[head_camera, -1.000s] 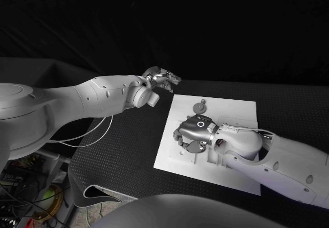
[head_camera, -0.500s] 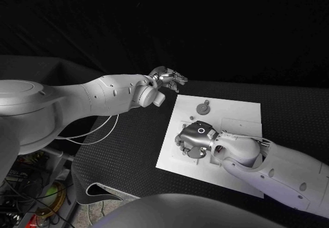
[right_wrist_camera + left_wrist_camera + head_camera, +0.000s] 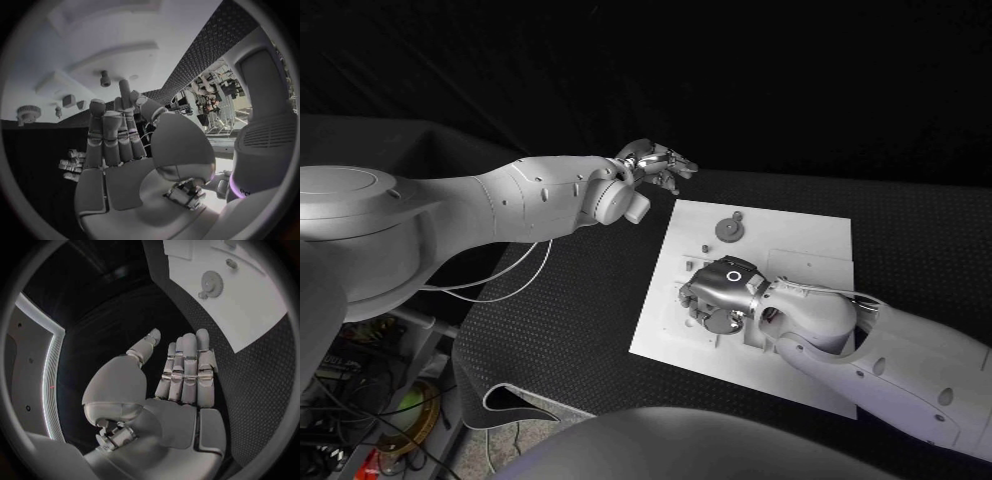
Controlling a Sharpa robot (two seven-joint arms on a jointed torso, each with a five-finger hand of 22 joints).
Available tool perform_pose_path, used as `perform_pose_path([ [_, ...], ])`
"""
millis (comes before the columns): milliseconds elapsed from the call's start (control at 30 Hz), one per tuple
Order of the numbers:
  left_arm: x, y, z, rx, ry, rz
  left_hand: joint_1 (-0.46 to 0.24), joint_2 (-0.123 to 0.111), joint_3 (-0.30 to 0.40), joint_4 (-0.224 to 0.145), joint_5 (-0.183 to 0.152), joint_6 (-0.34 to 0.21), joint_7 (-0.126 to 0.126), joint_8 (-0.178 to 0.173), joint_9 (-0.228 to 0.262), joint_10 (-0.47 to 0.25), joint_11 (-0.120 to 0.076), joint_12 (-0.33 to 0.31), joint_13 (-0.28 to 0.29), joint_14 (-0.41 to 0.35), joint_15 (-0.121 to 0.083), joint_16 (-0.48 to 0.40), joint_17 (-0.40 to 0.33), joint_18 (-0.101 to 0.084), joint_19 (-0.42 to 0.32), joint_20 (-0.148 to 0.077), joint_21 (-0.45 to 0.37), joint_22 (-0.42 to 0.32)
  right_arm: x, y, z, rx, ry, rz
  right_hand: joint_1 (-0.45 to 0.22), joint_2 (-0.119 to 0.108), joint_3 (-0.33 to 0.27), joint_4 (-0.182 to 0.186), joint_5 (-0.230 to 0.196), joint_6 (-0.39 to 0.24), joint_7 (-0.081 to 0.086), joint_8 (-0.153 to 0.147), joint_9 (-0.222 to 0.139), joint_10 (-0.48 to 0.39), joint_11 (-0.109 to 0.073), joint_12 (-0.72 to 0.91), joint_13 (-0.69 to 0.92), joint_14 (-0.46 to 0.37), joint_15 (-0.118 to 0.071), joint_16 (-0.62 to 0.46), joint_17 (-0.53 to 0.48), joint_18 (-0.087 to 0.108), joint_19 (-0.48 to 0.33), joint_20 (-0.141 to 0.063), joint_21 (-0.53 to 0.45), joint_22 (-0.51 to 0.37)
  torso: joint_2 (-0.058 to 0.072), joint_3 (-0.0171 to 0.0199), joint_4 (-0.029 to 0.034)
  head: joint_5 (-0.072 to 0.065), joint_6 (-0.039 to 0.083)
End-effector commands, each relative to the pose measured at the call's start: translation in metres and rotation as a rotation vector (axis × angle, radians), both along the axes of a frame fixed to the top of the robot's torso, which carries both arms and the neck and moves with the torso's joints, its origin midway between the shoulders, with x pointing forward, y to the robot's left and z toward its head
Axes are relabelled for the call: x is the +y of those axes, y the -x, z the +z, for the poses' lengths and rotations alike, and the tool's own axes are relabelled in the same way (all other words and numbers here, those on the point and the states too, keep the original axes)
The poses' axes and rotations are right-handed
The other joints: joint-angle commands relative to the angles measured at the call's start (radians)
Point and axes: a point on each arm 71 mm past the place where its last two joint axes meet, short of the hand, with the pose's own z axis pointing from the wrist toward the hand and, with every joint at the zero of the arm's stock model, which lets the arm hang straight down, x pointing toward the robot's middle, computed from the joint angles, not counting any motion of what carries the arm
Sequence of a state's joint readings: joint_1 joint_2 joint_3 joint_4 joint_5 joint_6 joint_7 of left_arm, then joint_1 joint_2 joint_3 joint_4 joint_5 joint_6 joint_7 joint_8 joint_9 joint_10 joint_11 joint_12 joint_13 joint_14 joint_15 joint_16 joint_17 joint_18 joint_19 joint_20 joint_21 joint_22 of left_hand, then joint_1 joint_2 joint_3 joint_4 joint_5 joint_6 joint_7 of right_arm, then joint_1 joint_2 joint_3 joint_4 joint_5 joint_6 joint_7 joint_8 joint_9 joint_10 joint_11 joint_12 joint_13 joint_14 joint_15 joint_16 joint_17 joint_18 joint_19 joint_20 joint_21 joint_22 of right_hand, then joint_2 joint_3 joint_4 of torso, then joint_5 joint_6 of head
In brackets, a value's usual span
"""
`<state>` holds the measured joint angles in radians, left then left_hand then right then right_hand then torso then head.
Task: Assemble the parts on the task board
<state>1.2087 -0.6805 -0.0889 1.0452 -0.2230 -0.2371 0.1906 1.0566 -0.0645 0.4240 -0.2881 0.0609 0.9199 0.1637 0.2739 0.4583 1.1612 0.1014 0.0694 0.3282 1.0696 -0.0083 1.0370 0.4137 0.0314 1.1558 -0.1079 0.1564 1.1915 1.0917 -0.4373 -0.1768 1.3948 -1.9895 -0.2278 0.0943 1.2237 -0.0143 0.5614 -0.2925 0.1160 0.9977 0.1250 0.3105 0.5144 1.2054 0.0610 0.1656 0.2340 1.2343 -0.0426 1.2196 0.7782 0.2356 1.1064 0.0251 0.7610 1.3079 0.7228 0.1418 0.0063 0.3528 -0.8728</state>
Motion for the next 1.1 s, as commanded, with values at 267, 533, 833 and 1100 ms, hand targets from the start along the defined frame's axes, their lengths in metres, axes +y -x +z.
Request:
perform_pose_path([
  [267,-0.0008,-0.0001,0.0015,-0.006,0.004,-0.013,-0.007,0.005,-0.002,0.0,-0.002,-0.004,-0.001,0.005,-0.001,-0.005,0.0,0.005,0.001,0.008,-0.001,-0.004,0.002,0.014,0.004,0.0,-0.006,0.001,-0.0025,0.0035,-0.0037,0.019,-0.003,0.007,0.015,0.006,0.005,-0.001,0.003,0.008,0.0,0.004,0.0,0.04,0.002,0.006,0.03,0.001,-0.006,0.006,-0.002,0.026,0.002,-0.008,0.006,0.019,0.0,0.0006,-0.0002,0.002,0.0],
  [533,-0.0022,-0.0002,0.0015,-0.006,0.004,-0.016,-0.007,0.005,-0.002,0.0,-0.002,-0.004,-0.001,0.005,-0.002,-0.006,0.0,0.005,0.001,0.008,-0.001,-0.004,0.002,0.014,0.004,0.0,-0.006,0.002,0.0012,0.0084,-0.0038,0.029,-0.013,0.019,0.015,0.005,0.005,-0.001,0.003,0.009,0.0,0.004,0.0,0.04,0.002,0.006,0.03,0.001,-0.006,0.005,-0.002,0.026,0.002,-0.008,0.006,0.019,0.0,0.0014,-0.0003,0.003,0.0],
  [833,-0.0028,-0.0004,0.0015,-0.007,0.004,-0.017,-0.007,0.005,-0.002,0.0,-0.002,-0.004,-0.001,0.005,-0.002,-0.006,0.0,0.005,0.001,0.008,-0.001,-0.005,0.002,0.014,0.004,0.0,-0.006,0.002,0.0008,0.0088,-0.0093,0.044,-0.006,0.012,0.015,0.006,0.005,-0.001,0.003,0.009,0.0,0.004,0.0,0.041,0.002,0.005,0.031,0.001,-0.006,0.005,-0.002,0.026,0.001,-0.008,0.006,0.019,0.0,0.0007,-0.0004,0.001,0.0],
  [1100,-0.0027,-0.0004,0.0015,-0.007,0.004,-0.017,-0.007,0.005,-0.002,0.0,-0.002,-0.004,-0.001,0.005,-0.002,-0.006,0.0,0.005,0.001,0.008,-0.001,-0.005,0.002,0.014,0.004,0.0,-0.006,0.002,0.0026,0.0102,-0.0099,0.048,-0.006,0.016,0.015,0.006,0.005,-0.001,0.003,0.009,0.0,0.003,-0.001,0.041,0.002,0.005,0.031,0.001,-0.006,0.005,-0.002,0.026,0.001,-0.008,0.006,0.019,0.0,0.0003,0.0,-0.001,0.0],
])
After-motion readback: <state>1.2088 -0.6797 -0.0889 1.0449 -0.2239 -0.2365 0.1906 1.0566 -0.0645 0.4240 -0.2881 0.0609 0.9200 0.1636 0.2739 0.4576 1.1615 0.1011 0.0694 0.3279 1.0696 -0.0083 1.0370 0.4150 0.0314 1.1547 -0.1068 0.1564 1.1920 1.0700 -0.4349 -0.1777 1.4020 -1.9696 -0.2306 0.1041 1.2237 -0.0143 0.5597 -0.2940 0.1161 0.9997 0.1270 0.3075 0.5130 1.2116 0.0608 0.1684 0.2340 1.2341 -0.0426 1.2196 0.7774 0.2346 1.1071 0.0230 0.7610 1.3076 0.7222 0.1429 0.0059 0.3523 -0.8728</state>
